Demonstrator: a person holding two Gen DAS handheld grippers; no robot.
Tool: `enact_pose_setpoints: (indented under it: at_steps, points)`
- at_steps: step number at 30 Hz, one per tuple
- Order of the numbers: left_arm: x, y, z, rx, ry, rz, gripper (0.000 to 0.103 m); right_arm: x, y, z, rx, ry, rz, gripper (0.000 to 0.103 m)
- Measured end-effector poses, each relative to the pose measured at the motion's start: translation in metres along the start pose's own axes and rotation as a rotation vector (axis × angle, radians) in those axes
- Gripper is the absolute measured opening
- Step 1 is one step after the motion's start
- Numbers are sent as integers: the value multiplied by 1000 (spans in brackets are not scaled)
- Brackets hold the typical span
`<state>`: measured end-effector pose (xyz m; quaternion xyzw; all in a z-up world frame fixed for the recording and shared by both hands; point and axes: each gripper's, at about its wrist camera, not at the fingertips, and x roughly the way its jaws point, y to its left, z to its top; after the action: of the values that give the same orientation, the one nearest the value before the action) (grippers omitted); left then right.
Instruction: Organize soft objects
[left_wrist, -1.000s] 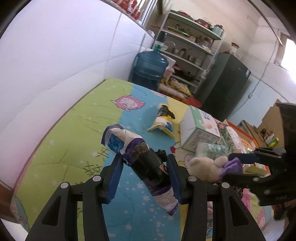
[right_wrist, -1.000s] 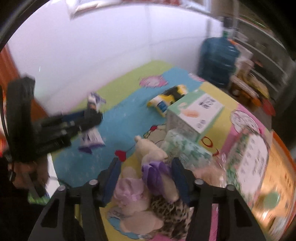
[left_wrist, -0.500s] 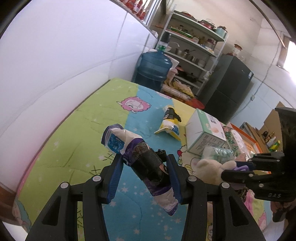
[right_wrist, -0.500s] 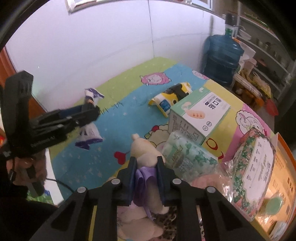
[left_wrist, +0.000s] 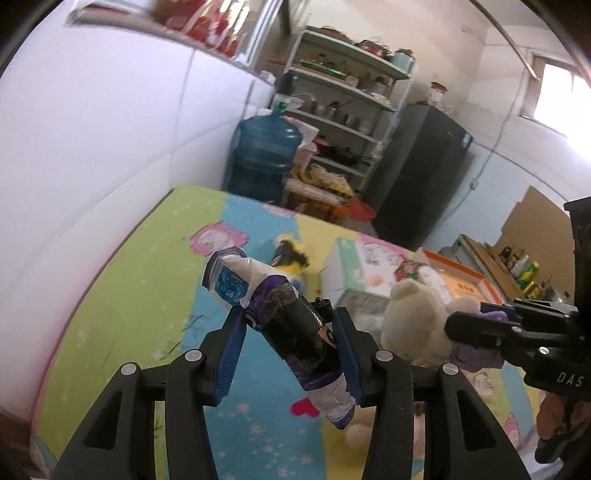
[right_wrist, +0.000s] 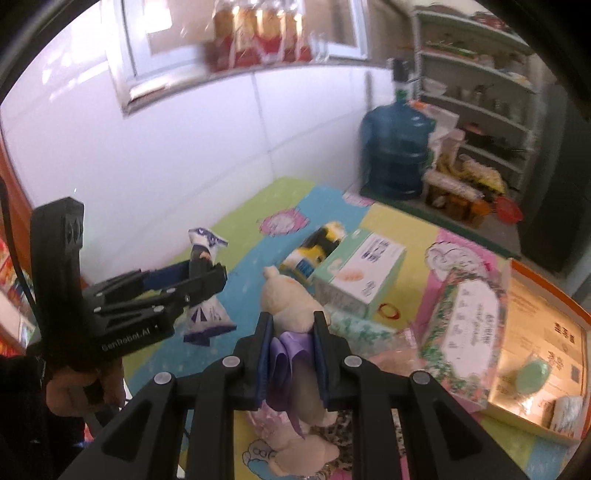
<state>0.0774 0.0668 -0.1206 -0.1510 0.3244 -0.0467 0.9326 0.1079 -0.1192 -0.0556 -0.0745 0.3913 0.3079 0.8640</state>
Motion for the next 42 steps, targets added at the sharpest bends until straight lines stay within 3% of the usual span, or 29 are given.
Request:
enact_pose_setpoints:
  at_steps: [10, 19, 30, 42]
  points:
    - [-1, -59, 40, 112, -35, -104, 49, -57, -36, 5, 103, -138, -91, 21]
    - [10, -123, 55, 192, -30, -191, 49, -95, -82, -6, 191, -208, -171, 21]
    - [31, -206, 58, 267, -6, -265, 49, -139, -144, -31, 276, -264, -244, 21]
    - [71, -285, 49, 325, 43, -297, 49, -163, -215, -63, 351, -278, -309, 21]
